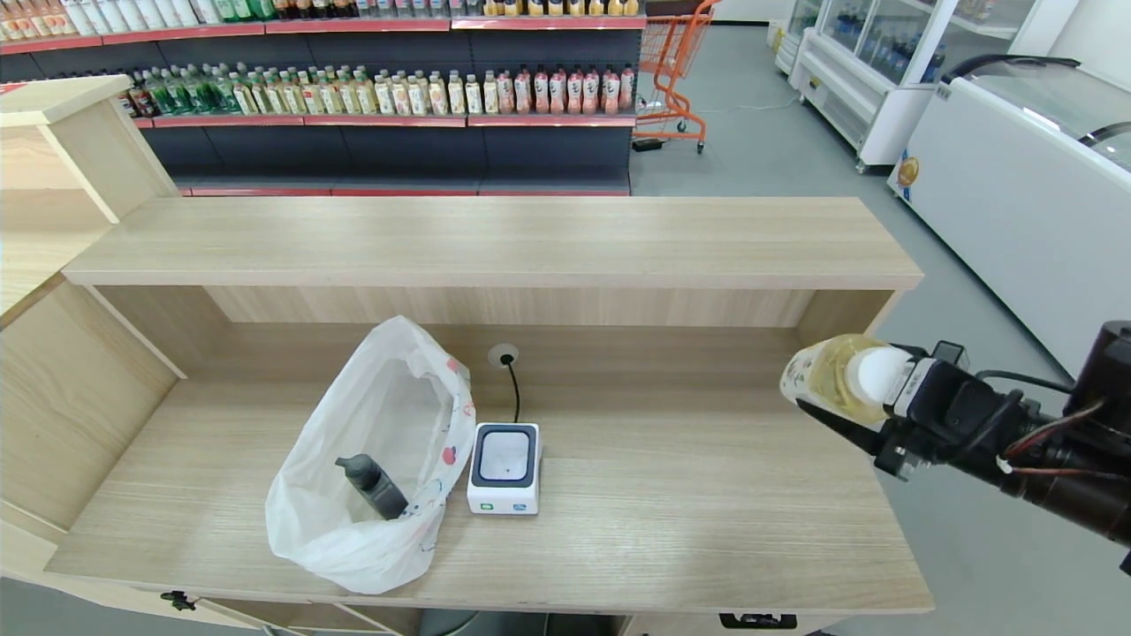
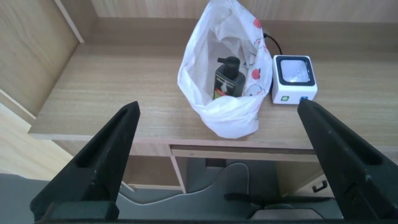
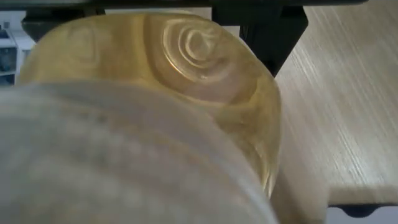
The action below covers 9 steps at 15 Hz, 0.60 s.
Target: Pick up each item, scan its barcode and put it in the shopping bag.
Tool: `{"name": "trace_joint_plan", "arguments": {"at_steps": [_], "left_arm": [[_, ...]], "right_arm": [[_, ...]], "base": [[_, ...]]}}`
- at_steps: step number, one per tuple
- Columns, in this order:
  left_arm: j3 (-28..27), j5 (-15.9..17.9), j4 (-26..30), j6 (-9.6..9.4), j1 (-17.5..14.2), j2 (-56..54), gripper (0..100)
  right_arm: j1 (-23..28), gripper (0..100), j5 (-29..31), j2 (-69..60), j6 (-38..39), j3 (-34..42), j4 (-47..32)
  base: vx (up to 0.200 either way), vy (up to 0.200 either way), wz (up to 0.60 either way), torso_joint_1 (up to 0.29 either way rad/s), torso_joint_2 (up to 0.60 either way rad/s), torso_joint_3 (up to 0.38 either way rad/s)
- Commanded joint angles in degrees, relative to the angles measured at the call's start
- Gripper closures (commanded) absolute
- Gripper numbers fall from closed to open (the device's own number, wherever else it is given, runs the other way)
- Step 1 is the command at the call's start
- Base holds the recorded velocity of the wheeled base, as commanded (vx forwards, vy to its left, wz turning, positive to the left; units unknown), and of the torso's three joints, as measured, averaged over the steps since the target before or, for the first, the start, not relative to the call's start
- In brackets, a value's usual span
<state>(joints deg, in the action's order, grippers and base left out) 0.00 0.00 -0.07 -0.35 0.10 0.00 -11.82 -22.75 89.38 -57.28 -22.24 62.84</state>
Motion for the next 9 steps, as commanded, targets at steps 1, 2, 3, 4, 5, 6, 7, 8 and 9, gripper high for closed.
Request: {"name": "trace_joint_plan", "arguments": {"at_steps": [1,2,3,4,5,6,7,8,9], "left_arm": [[0.0,0.0,-0.01,0.0,-0.01,0.0,0],[0.0,0.0,-0.01,0.0,0.08,0.0,0],[0.0,0.0,-0.01,-0.09,-0.01,0.0,0],[0.0,0.0,-0.01,-0.09,-0.01,0.0,0],[0.0,0.0,-0.01,-0.17,-0.01,0.0,0],[0.0,0.0,-0.01,-0.17,0.08,0.0,0],[0.0,0.0,-0.01,-0.17,-0.01,0.0,0],[0.0,0.0,-0.01,-0.17,0.08,0.0,0],[0.0,0.0,-0.01,-0.17,-0.01,0.0,0]], "right_arm": [[-2.94,100,-0.81,0.97,-2.04,2.28,0.44],[-4.79,100,-0.81,0.97,-3.36,3.08,0.44],[-6.37,100,-0.72,1.23,-3.98,2.9,0.53],[-6.9,100,-0.54,1.15,-3.98,2.55,0.53],[-6.9,100,-0.54,0.71,-3.98,2.81,0.88],[-6.9,100,-0.54,0.53,-3.98,2.99,1.14],[-6.63,100,-0.1,-0.17,-4.06,4.13,2.72],[-6.63,100,0.51,-0.26,-4.15,4.75,3.87],[-6.63,100,1.65,-0.44,-4.06,5.45,5.18]], "base": [[0.0,0.0,0.0,0.0,0.0,0.0],[0.0,0.0,0.0,0.0,0.0,0.0],[0.0,0.0,0.0,0.0,0.0,0.0],[0.0,0.0,0.0,0.0,0.0,0.0],[0.0,0.0,0.0,0.0,0.0,0.0],[0.0,0.0,0.0,0.0,0.0,0.0],[0.0,0.0,0.0,0.0,0.0,0.0],[0.0,0.0,0.0,0.0,0.0,0.0],[0.0,0.2,0.0,0.002,0.0,0.002]]}}
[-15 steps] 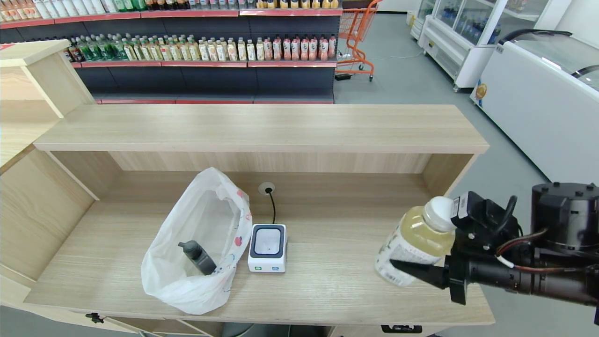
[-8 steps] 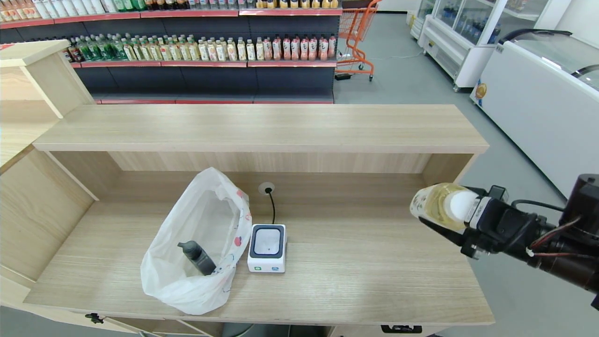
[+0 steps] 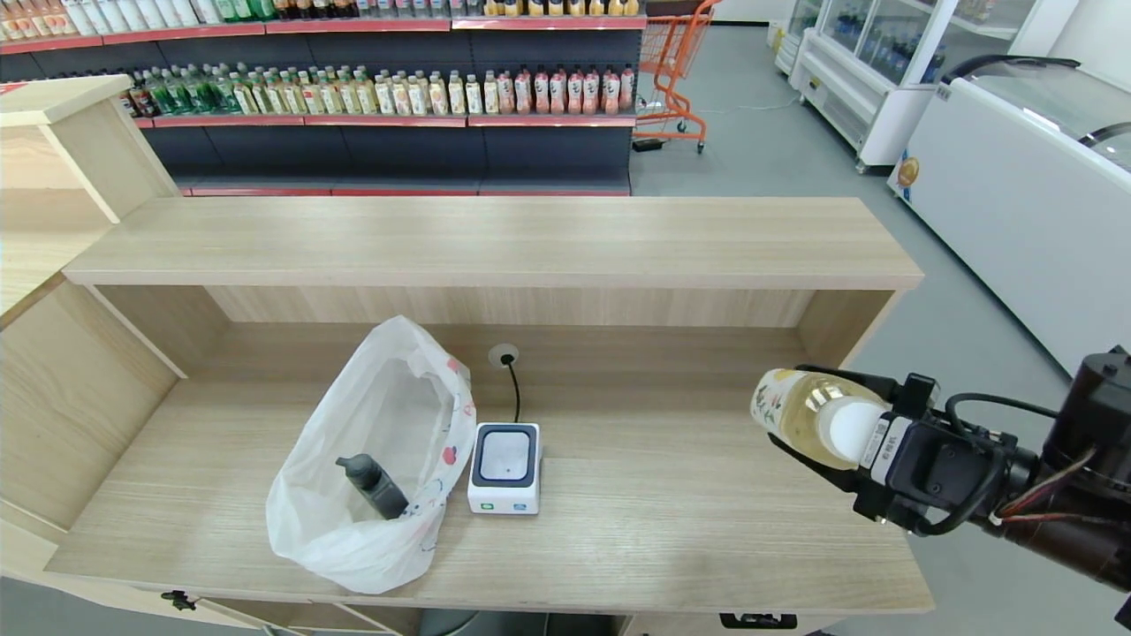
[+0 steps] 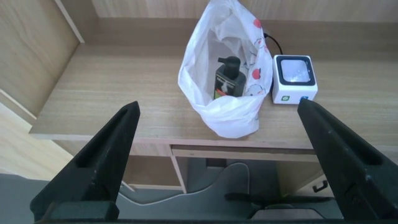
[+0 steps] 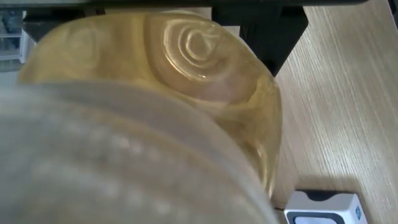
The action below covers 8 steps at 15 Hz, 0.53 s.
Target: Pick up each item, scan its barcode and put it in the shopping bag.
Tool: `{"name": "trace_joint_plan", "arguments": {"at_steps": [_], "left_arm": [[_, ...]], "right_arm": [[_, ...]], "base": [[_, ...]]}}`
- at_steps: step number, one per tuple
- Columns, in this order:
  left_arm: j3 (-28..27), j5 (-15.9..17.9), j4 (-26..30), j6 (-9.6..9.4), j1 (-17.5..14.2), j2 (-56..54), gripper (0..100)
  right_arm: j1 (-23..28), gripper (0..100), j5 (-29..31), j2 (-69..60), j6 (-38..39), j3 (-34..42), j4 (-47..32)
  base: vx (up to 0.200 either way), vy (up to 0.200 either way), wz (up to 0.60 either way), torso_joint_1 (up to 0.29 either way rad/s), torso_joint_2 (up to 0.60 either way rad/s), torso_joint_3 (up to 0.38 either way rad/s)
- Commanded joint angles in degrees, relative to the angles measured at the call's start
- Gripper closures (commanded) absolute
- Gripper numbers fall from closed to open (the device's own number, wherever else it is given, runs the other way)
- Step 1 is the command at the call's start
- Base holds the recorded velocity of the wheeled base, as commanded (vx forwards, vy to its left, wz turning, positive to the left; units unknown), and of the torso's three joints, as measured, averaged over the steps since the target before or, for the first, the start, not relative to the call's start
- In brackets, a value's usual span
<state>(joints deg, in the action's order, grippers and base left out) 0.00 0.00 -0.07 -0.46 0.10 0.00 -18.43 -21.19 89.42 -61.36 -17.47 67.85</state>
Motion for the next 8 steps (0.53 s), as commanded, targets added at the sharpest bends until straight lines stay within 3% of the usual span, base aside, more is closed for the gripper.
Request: {"name": "trace_joint_plan", "arguments": {"at_steps": [1,3,8], "left_arm": [[0.0,0.0,-0.01,0.29,-0.01,0.0,0],[0.0,0.0,-0.01,0.38,-0.01,0.0,0],[0.0,0.09,-0.01,0.2,-0.01,0.0,0]], "right_arm": [[-0.11,100,2.82,-0.91,0.01,2.44,3.87],[-0.11,100,4.75,-2.49,0.27,3.32,7.12],[-2.13,100,4.75,-3.81,-0.08,4.11,6.15]], "base": [[0.0,0.2,0.0,0.002,0.0,0.002],[0.0,0.2,0.0,0.0,0.0,0.005],[0.0,0.2,0.0,0.003,0.0,0.004]]}}
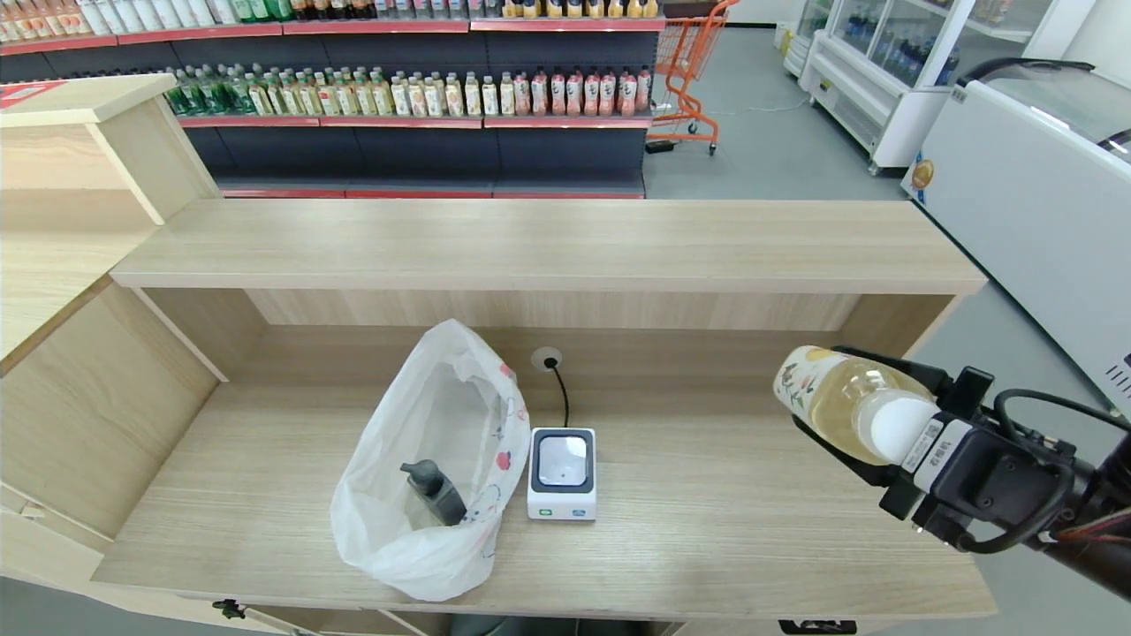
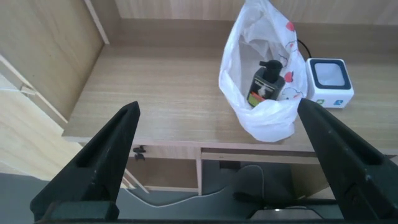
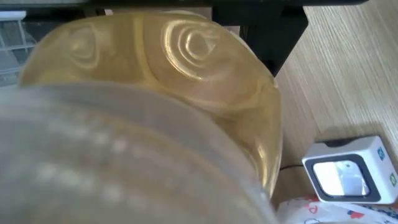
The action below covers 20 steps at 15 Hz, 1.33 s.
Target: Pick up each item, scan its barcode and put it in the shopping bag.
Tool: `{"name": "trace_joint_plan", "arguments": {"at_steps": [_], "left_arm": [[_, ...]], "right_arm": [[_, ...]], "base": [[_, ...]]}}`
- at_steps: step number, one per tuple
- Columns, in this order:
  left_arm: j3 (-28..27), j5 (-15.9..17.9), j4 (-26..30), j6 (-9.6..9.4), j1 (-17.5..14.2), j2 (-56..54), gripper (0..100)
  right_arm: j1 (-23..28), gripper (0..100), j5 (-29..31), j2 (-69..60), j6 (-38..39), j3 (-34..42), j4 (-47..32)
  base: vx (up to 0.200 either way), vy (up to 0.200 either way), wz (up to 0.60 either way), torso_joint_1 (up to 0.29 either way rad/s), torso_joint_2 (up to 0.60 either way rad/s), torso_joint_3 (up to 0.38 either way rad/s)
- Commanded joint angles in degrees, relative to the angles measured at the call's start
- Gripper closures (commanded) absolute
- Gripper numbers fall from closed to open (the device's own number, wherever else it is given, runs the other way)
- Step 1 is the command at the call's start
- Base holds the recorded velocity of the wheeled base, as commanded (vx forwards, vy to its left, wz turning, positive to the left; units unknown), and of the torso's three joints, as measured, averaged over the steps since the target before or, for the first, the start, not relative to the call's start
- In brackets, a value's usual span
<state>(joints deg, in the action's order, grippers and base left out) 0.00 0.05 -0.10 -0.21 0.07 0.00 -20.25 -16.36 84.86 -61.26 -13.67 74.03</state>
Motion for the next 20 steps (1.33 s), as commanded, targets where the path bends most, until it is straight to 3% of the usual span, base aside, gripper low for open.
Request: {"name": "trace_joint_plan", "arguments": {"at_steps": [1,4,7,13,20], "left_arm": [[0.0,0.04,0.01,-0.14,0.1,0.0,0],[0.0,0.04,0.01,-0.14,0.01,0.0,0],[0.0,-0.05,0.01,-0.14,0.01,0.0,0],[0.0,-0.05,0.01,-0.14,0.01,0.0,0],[0.0,0.04,0.01,-0.14,0.01,0.0,0]], "right_arm": [[-0.32,100,-1.31,2.94,-0.62,0.13,0.06],[-0.32,100,-8.43,9.54,-3.08,-1.98,0.41],[0.56,100,-14.58,17.01,-5.98,-4.53,0.41],[1.35,100,-18.18,24.83,-11.87,-4.35,0.76],[1.26,100,-25.48,35.38,-13.98,-8.66,8.23]], "base": [[0.0,0.2,0.0,0.002,0.0,0.002],[0.0,0.2,0.0,0.001,0.0,0.002],[0.0,0.0,0.0,0.0,0.0,0.0],[0.0,0.0,0.0,0.0,0.0,0.0],[0.0,0.0,0.0,0.0,0.0,0.0]]}}
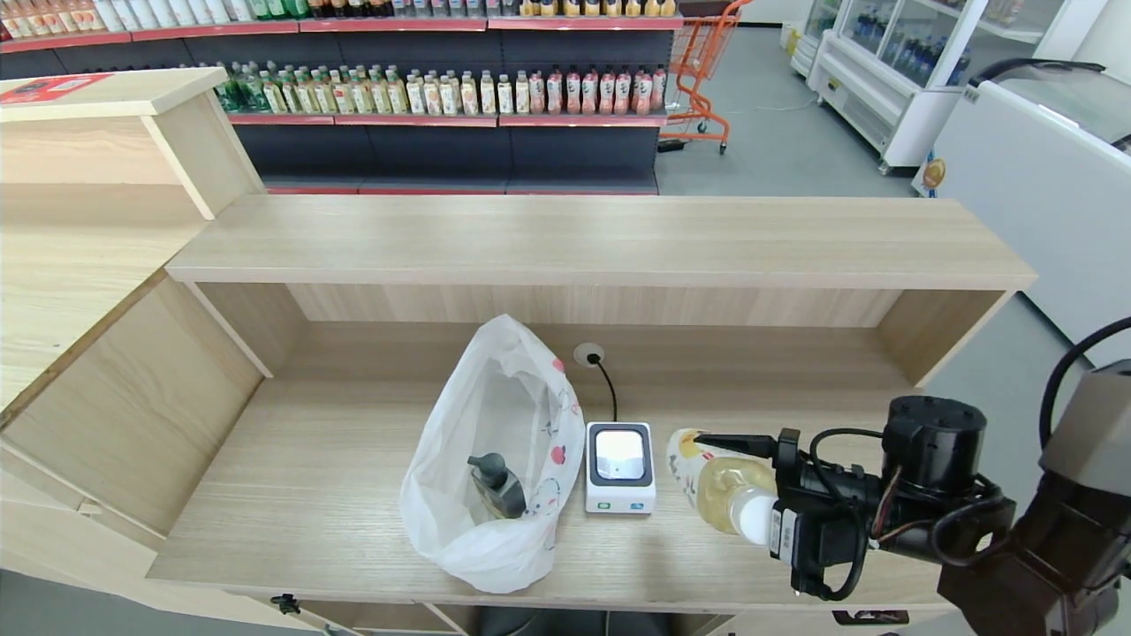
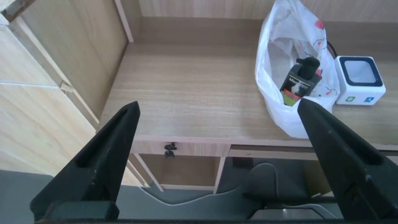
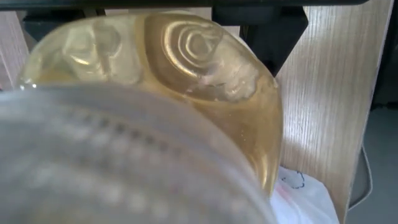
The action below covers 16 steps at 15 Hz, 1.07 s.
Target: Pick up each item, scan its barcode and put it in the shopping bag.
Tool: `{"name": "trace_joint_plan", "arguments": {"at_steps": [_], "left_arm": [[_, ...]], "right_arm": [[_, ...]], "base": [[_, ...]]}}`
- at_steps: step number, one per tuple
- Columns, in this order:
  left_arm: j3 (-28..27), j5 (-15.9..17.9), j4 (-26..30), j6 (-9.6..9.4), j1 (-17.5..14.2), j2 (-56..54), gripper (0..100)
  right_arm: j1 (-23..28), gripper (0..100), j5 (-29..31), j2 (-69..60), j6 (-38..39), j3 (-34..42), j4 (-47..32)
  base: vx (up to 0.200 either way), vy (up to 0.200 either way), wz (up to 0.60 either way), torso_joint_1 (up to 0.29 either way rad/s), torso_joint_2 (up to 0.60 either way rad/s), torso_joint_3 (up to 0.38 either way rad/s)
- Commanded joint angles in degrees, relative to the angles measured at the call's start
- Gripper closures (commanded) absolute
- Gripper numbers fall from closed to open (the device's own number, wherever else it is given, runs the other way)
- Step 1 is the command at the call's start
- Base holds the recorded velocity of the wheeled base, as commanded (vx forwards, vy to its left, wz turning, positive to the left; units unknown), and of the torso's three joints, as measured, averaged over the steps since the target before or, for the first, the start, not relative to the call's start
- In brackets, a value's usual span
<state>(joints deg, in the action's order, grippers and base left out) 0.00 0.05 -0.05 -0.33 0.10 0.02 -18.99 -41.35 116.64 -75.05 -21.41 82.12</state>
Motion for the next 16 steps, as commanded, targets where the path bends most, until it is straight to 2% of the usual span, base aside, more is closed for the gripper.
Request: {"name": "trace_joint_plan", "arguments": {"at_steps": [1,6,9,16], "left_arm": [[0.0,0.04,-0.04,-0.02,-0.01,-0.02,0],[0.0,-0.05,-0.04,-0.02,0.08,-0.02,0],[0.0,0.04,-0.04,-0.02,-0.01,-0.02,0],[0.0,-0.05,-0.04,-0.02,-0.01,-0.02,0]], "right_arm": [[0.27,100,-1.72,5.62,-2.74,-2.32,0.06],[0.98,100,-4.53,13.53,-5.73,-11.73,0.15],[0.89,100,-4.7,16.87,-6.96,-14.63,0.15],[-0.96,100,-9.27,23.28,-6.08,-25.18,0.06]], "base": [[0.0,0.0,0.0,0.0,0.0,0.0],[0.0,0.0,0.0,0.0,0.0,0.0],[0.0,0.0,0.0,0.0,0.0,0.0],[0.0,0.0,0.0,0.0,0.0,0.0]]}}
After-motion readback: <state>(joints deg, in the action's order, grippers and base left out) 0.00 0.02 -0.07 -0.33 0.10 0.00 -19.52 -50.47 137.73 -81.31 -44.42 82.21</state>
